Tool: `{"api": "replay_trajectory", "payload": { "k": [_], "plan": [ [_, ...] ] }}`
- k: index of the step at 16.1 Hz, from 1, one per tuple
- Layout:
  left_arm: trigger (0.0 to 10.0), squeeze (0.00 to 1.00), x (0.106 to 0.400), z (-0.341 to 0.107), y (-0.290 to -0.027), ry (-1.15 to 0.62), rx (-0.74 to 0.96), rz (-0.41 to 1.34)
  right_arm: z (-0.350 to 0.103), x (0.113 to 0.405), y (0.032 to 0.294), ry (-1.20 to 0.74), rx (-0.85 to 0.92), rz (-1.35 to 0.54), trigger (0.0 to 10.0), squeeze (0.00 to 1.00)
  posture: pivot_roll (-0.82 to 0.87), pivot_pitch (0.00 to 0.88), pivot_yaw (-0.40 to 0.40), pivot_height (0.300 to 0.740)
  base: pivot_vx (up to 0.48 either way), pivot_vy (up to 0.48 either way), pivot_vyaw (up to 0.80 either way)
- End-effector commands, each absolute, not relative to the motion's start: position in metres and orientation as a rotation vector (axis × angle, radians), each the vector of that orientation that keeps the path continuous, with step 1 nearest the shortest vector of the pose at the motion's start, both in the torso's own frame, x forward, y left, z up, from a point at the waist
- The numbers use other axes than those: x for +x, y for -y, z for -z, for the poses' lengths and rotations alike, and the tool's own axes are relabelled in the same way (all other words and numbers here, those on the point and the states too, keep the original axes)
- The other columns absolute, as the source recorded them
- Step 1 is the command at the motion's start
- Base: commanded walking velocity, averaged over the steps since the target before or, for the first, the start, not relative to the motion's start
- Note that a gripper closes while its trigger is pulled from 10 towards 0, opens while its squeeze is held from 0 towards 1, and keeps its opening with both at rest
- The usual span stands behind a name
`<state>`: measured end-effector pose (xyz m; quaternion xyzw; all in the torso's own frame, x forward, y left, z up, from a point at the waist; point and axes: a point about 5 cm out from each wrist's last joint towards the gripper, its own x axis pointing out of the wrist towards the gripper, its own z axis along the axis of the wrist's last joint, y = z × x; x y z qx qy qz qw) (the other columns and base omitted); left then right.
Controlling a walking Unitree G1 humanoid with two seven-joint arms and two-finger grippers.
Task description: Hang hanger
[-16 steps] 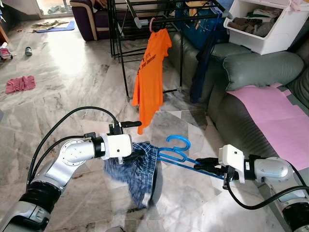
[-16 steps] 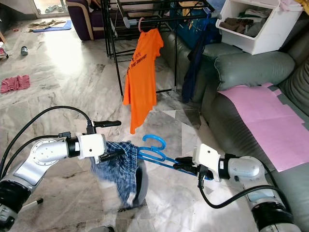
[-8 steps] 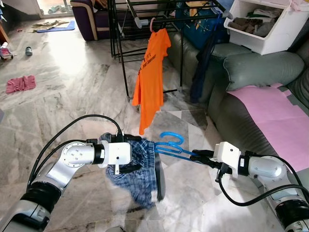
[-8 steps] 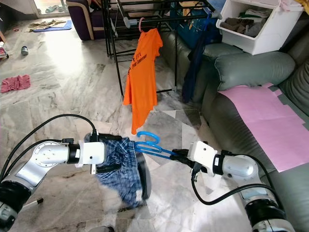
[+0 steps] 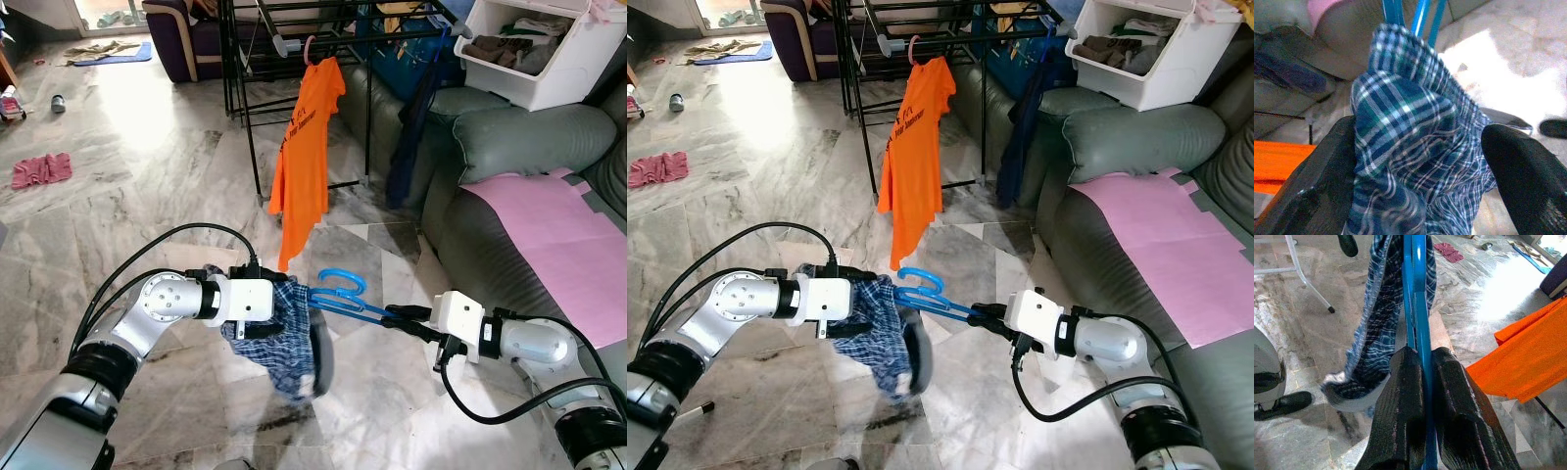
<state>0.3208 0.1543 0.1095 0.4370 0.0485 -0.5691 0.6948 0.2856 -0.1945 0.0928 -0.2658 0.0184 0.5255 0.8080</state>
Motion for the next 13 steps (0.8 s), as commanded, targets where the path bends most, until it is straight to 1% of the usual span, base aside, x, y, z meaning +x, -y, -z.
{"api": "replay_trajectory", "payload": {
  "k": [1,3,4,5,6,9,13],
  "plan": [
    [10.0,0.00,0.322,-0.107,-0.155,-0.143,0.999,1.287,-0.101,0.287,0.193,0.029,-0.571,-1.097,10.0,0.00,0.05,0.103,-0.059,0.740,0.000,0.000,0.00],
    [10.0,0.00,0.329,-0.111,-0.156,-0.157,0.996,1.265,-0.101,0.287,0.194,0.026,-0.573,-1.100,10.0,0.00,0.04,0.101,-0.059,0.740,0.000,0.000,0.00],
    [10.0,0.00,0.334,-0.114,-0.156,-0.151,1.031,1.233,-0.101,0.287,0.194,0.025,-0.574,-1.100,10.0,0.00,0.04,0.101,-0.060,0.740,0.000,0.000,0.00],
    [7.5,0.00,0.335,-0.115,-0.157,-0.156,1.038,1.235,-0.101,0.287,0.194,0.024,-0.574,-1.101,10.0,0.00,0.04,0.101,-0.061,0.740,0.000,0.000,0.00],
    [0.0,0.00,0.336,-0.118,-0.157,-0.148,1.014,1.245,-0.100,0.287,0.194,0.022,-0.574,-1.102,10.0,0.00,0.05,0.101,-0.062,0.740,0.000,0.000,0.00],
    [0.0,0.00,0.340,-0.123,-0.155,-0.144,1.029,1.262,-0.098,0.287,0.192,0.017,-0.579,-1.109,10.0,0.00,0.05,0.098,-0.063,0.740,0.000,0.000,0.00],
    [0.0,0.00,0.344,-0.134,-0.145,-0.072,1.042,1.277,-0.095,0.288,0.189,0.013,-0.582,-1.105,10.0,0.00,0.05,0.091,-0.062,0.740,0.000,0.000,0.00]
  ]
}}
